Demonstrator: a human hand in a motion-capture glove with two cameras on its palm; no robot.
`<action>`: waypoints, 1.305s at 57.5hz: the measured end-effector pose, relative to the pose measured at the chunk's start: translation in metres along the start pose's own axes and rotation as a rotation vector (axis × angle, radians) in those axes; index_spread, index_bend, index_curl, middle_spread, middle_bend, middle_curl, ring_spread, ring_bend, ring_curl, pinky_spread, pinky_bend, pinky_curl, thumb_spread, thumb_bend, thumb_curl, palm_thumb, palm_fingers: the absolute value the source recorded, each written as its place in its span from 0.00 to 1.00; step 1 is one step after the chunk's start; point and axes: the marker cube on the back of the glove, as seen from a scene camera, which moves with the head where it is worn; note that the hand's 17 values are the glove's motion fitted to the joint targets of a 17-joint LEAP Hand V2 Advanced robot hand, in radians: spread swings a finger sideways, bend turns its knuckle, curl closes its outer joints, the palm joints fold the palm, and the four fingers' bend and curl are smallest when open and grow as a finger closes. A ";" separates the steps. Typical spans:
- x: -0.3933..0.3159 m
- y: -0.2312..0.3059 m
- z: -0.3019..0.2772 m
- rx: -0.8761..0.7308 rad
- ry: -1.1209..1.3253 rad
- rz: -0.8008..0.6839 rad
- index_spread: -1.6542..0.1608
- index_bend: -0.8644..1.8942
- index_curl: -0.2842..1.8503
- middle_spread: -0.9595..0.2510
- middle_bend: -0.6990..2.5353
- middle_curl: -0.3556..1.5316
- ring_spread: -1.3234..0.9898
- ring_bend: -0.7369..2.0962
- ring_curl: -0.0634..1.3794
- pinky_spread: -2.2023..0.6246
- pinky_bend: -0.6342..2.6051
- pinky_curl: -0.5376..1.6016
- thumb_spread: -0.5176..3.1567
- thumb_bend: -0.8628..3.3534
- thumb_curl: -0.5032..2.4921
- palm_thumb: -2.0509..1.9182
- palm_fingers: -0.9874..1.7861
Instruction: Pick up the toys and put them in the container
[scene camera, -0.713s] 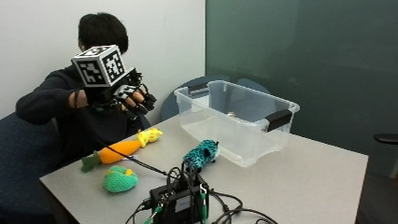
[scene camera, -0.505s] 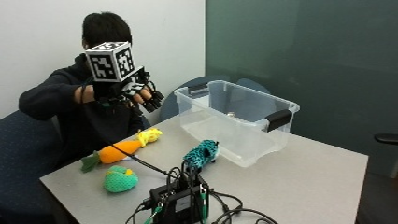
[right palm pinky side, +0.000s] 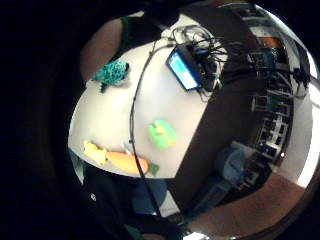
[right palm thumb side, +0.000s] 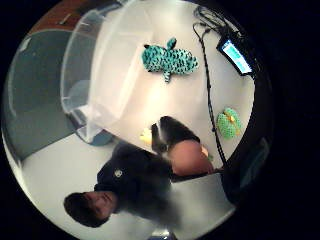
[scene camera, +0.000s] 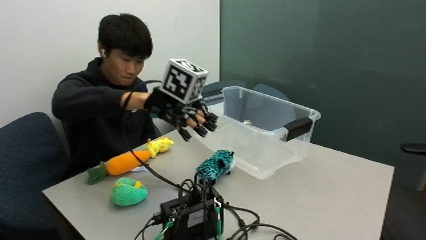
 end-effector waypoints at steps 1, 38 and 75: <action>0.000 -0.008 0.003 -0.015 0.006 0.015 0.80 0.34 0.19 0.79 0.27 0.32 0.56 0.37 0.16 0.79 0.47 0.41 0.50 0.23 0.26 0.54 0.26; -0.067 -0.098 0.174 0.123 0.006 -0.238 0.80 0.31 0.14 0.74 0.33 0.35 0.49 0.55 0.30 0.72 0.52 0.42 0.49 0.22 0.28 0.59 0.53; -0.131 0.042 -0.029 0.663 -0.256 -0.465 0.80 0.60 0.23 0.60 0.56 0.58 0.44 0.80 0.50 0.59 0.62 0.59 0.39 0.24 0.40 0.68 0.75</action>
